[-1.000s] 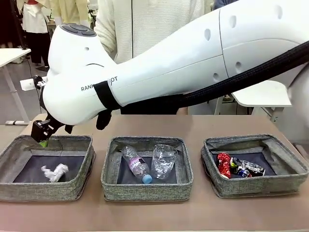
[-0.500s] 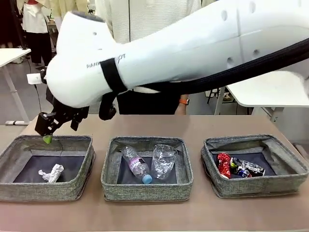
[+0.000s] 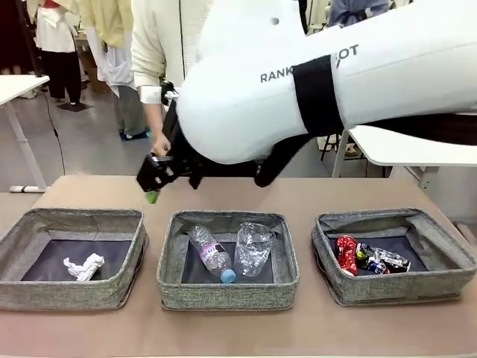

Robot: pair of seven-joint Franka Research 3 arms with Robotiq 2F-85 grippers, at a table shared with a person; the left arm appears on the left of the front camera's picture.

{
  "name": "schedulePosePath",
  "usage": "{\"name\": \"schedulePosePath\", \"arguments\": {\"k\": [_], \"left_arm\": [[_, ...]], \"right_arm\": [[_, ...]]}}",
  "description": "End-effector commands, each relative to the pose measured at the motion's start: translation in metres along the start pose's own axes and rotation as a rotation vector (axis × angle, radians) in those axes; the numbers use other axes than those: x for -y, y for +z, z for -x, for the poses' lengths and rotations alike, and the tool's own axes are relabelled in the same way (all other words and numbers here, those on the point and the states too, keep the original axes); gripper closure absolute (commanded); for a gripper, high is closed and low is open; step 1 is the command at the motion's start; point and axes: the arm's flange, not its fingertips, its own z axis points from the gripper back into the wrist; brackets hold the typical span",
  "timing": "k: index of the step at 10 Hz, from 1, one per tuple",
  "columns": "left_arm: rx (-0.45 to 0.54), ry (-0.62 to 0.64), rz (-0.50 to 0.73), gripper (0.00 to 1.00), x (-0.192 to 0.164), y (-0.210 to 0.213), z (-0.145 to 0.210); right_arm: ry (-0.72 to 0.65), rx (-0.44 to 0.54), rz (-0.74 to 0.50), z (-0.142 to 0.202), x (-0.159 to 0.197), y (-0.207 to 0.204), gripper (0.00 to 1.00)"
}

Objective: Sort the waste into the appropriate baskets.
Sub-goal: Place the picked waste into the Fabric basket indicated by the person.

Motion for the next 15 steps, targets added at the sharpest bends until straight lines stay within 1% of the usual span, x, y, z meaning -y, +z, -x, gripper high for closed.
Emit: {"name": "schedulePosePath", "arguments": {"k": [1,2,3,4,5,6,7,8,9,10,11,12,13,14,15], "left_arm": [[0.0,-0.002,0.012,0.0,0.0,-0.001,0.002],[0.0,-0.002,0.012,0.0,0.0,-0.001,0.002],[0.0,0.0,0.001,0.0,0.0,0.0,0.0],[-0.076,-0.071,-0.028,0.0,0.004,-0.019,0.009],[-0.184,-0.126,-0.005,0.0,0.003,-0.046,0.014],[-0.289,-0.148,0.026,0.0,-0.002,-0.069,0.02],[-0.36,-0.175,0.059,0.0,-0.009,-0.089,0.028],[-0.426,-0.188,0.089,0.0,-0.016,-0.106,0.034],[-0.522,-0.173,0.114,0.0,-0.026,-0.119,0.041],[-0.576,-0.178,0.074,0.0,-0.033,-0.129,0.046],[-0.619,-0.18,0.049,0.0,-0.036,-0.135,0.051],[-0.65,-0.178,0.042,0.0,-0.034,-0.136,0.046],[-0.687,-0.161,0.03,0.0,-0.026,-0.136,0.03],[-0.718,-0.153,0.035,0.0,-0.018,-0.135,0.015],[-0.716,-0.137,0.049,0.0,-0.017,-0.132,0.009]], "right_arm": [[0.085,-0.028,-0.032,-0.036,-0.014,-0.024,0.0],[0.085,-0.028,-0.032,-0.036,-0.014,-0.024,0.0],[0.032,-0.012,-0.015,-0.012,-0.008,-0.013,0.0],[0.0,0.053,-0.087,-0.005,0.009,-0.005,0.0],[-0.094,0.071,-0.139,0.009,0.033,0.007,0.0],[-0.213,0.119,-0.188,0.027,0.053,0.022,0.0],[-0.296,0.169,-0.258,0.053,0.069,0.038,0.0],[-0.322,0.198,-0.33,0.083,0.084,0.049,0.0],[-0.321,0.237,-0.457,0.115,0.106,0.054,0.0],[-0.307,0.264,-0.568,0.14,0.129,0.054,0.0],[-0.347,0.299,-0.659,0.161,0.154,0.052,0.0],[-0.39,0.314,-0.713,0.178,0.174,0.046,0.0],[-0.419,0.34,-0.777,0.199,0.184,0.038,0.0],[-0.422,0.354,-0.8,0.213,0.188,0.034,0.0],[-0.529,0.402,-0.828,0.239,0.198,0.033,0.0]]}}
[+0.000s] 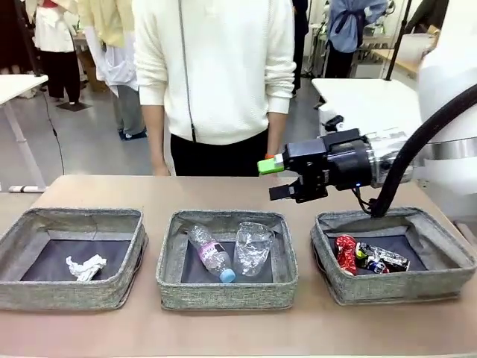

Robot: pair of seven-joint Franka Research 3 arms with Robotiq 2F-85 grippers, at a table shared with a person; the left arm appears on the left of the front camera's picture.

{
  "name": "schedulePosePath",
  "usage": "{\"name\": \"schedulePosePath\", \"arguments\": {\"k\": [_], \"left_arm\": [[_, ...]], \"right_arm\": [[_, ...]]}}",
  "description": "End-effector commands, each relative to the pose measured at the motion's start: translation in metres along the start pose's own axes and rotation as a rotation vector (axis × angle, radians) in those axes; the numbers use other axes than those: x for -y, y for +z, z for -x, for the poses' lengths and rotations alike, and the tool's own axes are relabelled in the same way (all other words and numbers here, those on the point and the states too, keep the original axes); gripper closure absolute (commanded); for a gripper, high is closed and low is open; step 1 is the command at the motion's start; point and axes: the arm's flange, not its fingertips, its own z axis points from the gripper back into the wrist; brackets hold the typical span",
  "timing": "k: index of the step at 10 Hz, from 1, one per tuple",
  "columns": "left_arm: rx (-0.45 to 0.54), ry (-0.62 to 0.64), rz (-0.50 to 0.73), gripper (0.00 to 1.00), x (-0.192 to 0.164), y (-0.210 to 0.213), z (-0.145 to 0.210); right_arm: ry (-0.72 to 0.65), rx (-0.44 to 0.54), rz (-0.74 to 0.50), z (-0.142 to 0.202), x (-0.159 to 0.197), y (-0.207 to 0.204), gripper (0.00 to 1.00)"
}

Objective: Sort the waste into the appropriate baskets.
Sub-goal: Place the picked waste into the Fabric basket indicated by the person.

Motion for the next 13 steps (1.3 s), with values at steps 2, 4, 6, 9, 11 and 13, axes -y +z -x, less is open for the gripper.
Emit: {"name": "schedulePosePath", "arguments": {"k": [2,4,6,9,11,13], "left_arm": [[0.0,0.012,0.055,0.0,-0.012,-0.002,0.014],[0.047,0.004,0.074,0.0,-0.031,-0.027,0.027],[0.088,0.029,0.072,0.0,-0.033,-0.023,0.008],[0.046,0.069,0.082,0.0,-0.02,0.0,-0.035],[0.137,0.09,0.09,0.0,-0.019,-0.002,-0.042],[0.06,0.063,0.076,0.0,-0.025,0.001,-0.034]], "right_arm": [[-0.084,0.103,-0.034,0.08,0.037,0.065,0.0],[-0.091,0.057,-0.018,0.101,0.045,0.116,0.0],[-0.073,0.044,0.022,0.142,0.031,0.143,0.0],[-0.147,0.147,0.049,0.225,0.017,0.132,0.0],[-0.128,0.097,0.057,0.001,0.033,0.197,0.0],[-0.128,0.097,0.057,0.001,0.033,0.197,0.0]]}}
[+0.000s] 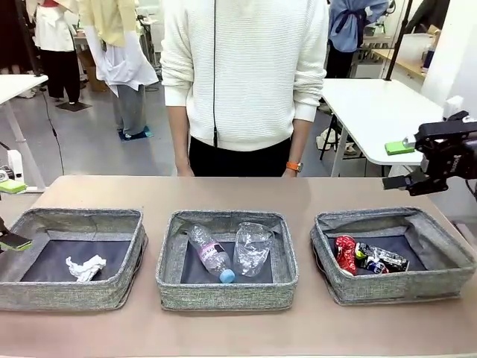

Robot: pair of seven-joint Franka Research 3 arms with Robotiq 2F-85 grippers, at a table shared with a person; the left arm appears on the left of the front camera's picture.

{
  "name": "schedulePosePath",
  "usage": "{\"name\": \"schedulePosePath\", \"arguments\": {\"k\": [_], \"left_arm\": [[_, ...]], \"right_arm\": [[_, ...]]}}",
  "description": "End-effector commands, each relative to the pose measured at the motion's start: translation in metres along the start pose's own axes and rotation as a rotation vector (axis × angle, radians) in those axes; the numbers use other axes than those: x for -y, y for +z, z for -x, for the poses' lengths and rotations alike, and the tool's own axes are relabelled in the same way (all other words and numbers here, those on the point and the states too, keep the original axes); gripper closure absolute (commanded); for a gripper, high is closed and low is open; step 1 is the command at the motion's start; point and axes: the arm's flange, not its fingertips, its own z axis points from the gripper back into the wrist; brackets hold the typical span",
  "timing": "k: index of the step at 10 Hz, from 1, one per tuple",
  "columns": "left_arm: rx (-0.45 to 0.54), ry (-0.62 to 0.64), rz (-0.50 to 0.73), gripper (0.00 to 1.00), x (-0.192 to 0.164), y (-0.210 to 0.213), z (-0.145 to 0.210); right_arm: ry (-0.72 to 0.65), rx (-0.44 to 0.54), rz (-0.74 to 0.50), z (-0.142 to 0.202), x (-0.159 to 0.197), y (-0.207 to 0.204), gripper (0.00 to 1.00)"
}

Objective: Sort the waste into the appropriate baskets.
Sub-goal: Place the picked waste into the Fabric basket indicated by the person.

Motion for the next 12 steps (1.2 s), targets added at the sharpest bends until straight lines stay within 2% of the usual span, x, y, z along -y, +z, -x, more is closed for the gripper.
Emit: {"name": "schedulePosePath", "arguments": {"k": [1,12], "left_arm": [[-0.023,-0.009,-0.002,0.0,-0.0009,0.0013,0.0068],[-0.023,-0.009,-0.002,0.0,-0.0009,0.0013,0.0068]], "right_arm": [[0.019,-0.003,0.005,-0.0016,0.0014,-0.0039,0.0],[0.019,-0.003,0.005,-0.0016,0.0014,-0.0039,0.0]]}}
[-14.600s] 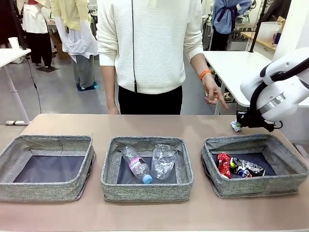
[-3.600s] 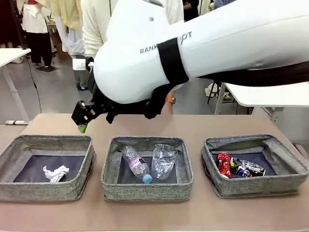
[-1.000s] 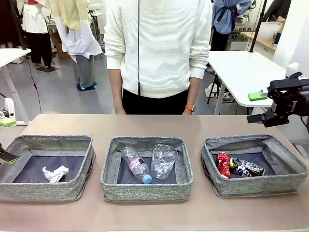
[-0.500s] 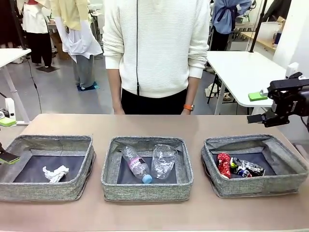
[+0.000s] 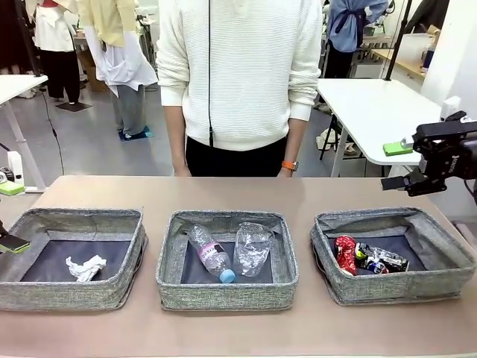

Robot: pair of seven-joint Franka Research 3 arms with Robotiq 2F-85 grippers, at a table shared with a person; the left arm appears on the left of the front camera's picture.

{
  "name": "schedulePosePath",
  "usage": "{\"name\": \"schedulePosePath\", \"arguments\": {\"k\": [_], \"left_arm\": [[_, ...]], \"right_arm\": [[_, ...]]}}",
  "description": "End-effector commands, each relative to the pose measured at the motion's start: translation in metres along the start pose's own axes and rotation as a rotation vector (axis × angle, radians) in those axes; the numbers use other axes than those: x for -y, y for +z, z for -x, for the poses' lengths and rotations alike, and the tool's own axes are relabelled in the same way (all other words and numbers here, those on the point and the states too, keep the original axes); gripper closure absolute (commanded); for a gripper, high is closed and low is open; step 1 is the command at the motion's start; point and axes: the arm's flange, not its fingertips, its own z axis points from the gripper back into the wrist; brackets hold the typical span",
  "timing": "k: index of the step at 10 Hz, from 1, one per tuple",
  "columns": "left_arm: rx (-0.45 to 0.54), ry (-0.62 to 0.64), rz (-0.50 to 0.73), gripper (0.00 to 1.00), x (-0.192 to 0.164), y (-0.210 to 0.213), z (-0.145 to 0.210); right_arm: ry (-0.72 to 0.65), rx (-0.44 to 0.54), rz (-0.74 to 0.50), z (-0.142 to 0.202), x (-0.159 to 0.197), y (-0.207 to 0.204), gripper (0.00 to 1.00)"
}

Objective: Sort the waste into the appropriate baskets.
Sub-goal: Place the picked waste into the Fabric basket indicated by the person.

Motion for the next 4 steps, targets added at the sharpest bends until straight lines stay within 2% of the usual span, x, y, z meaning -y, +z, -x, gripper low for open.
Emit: {"name": "schedulePosePath", "arguments": {"k": [1,4], "left_arm": [[-0.013,-0.012,-0.001,0.0,-0.0005,0.0018,0.0054],[-0.013,-0.012,-0.001,0.0,-0.0005,0.0018,0.0054]], "right_arm": [[0.017,0.002,0.003,-0.0016,0.0017,-0.002,0.0],[0.017,0.002,0.003,-0.0016,0.0017,-0.002,0.0]]}}
